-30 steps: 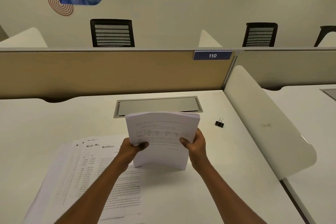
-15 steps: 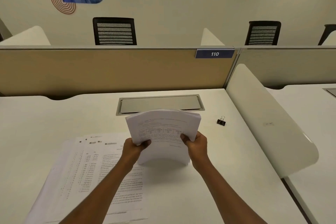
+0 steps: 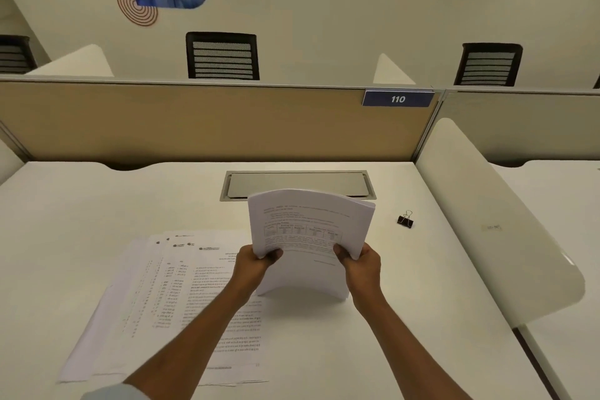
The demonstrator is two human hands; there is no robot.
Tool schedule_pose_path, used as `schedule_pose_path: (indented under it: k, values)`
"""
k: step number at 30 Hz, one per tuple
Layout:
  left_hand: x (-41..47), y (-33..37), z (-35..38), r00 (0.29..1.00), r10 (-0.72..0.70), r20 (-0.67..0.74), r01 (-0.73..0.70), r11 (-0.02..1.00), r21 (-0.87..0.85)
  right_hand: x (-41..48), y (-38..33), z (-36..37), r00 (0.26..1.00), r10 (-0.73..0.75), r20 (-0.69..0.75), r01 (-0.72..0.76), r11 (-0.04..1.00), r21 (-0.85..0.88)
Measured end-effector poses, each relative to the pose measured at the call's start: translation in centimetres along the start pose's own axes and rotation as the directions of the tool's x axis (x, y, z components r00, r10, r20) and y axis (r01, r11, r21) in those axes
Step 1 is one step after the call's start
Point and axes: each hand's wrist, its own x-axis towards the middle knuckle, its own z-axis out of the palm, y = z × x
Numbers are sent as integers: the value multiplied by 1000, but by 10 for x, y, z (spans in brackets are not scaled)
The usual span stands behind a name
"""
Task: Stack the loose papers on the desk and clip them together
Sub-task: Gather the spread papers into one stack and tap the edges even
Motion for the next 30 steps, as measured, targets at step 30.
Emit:
schedule_pose_path:
  k: [30]
  values:
    - [-27, -3, -100, 995, -94, -19, 95, 992, 78, -9, 4, 70, 970, 100, 220, -19, 939, -343]
